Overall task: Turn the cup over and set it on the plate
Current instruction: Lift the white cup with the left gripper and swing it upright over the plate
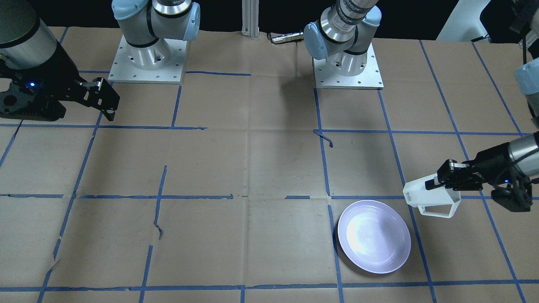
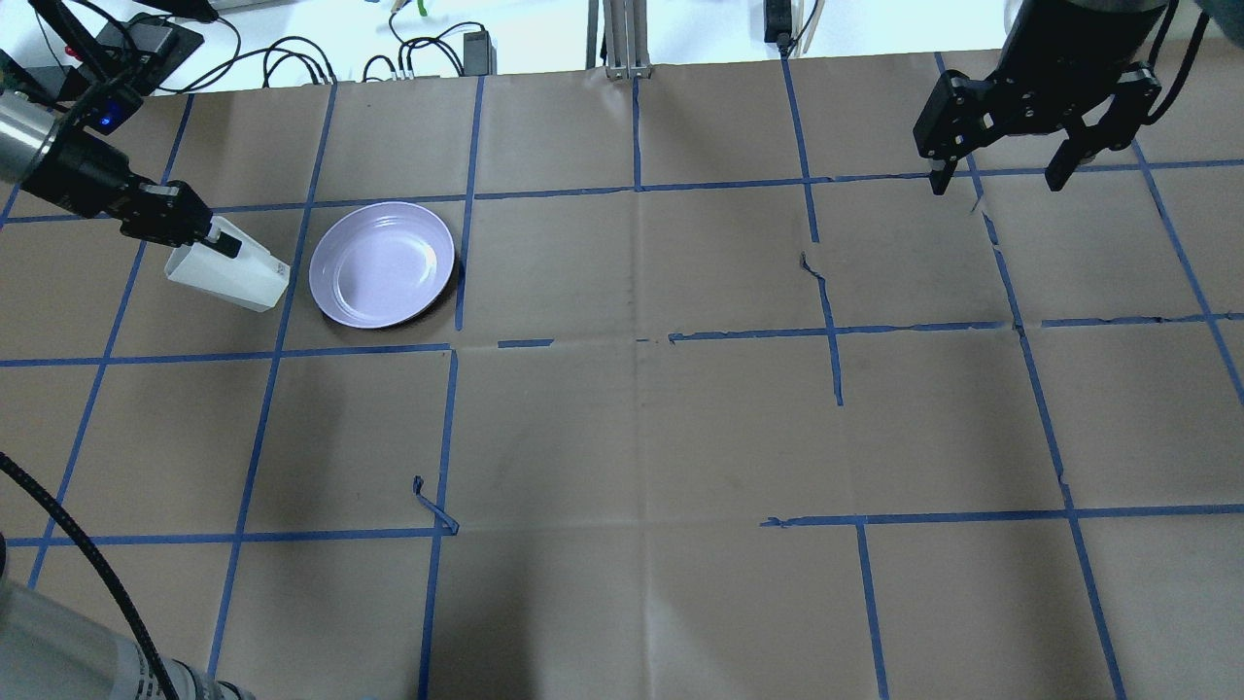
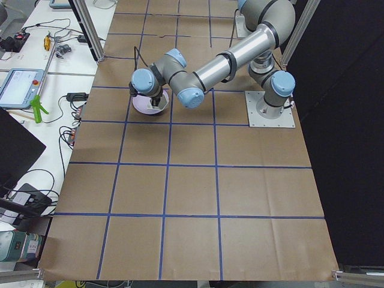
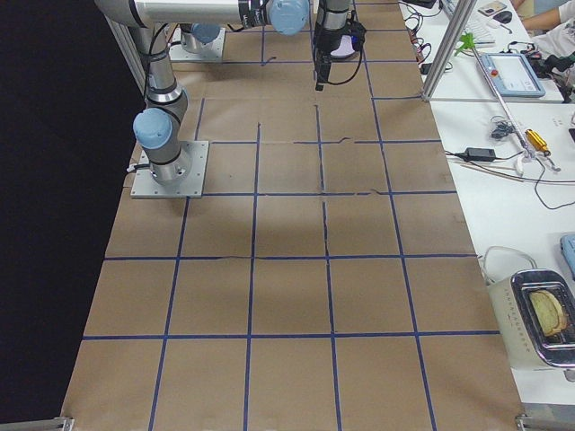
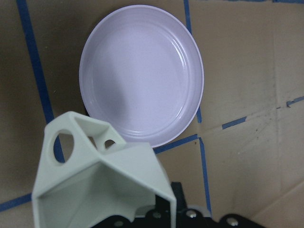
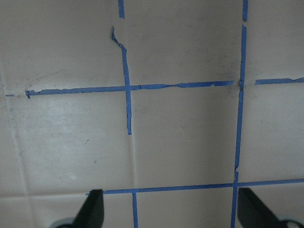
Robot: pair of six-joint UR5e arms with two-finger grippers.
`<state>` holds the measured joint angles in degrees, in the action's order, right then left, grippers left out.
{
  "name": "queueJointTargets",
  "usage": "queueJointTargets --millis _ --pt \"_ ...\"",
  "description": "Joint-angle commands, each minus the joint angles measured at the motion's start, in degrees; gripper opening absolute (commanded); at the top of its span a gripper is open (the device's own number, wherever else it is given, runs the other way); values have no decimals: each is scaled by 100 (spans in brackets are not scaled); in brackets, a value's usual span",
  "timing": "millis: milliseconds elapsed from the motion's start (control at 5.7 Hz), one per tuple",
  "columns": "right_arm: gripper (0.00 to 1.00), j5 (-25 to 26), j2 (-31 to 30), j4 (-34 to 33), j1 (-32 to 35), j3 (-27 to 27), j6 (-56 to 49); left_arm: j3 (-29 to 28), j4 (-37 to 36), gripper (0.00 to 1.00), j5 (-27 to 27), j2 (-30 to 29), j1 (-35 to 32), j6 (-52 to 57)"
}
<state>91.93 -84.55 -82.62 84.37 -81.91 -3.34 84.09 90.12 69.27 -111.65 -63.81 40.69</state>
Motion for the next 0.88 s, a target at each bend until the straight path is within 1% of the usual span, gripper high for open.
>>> queueJointTargets --millis 0,175,351,526,702 --pt "100 0 0 0 0 0 0 133 -1262 0 1214 -23 -1207 -630" --pt "100 0 0 0 0 0 0 186 -1573 0 1830 -111 -1709 -772" --pt "100 0 0 0 0 0 0 465 -2455 0 2445 -260 -2080 -713" --pt "100 0 0 0 0 0 0 720 -2864 0 2738 -374 -2179 -712" --pt "100 0 0 0 0 0 0 792 -3025 0 2733 -454 -2241 -764"
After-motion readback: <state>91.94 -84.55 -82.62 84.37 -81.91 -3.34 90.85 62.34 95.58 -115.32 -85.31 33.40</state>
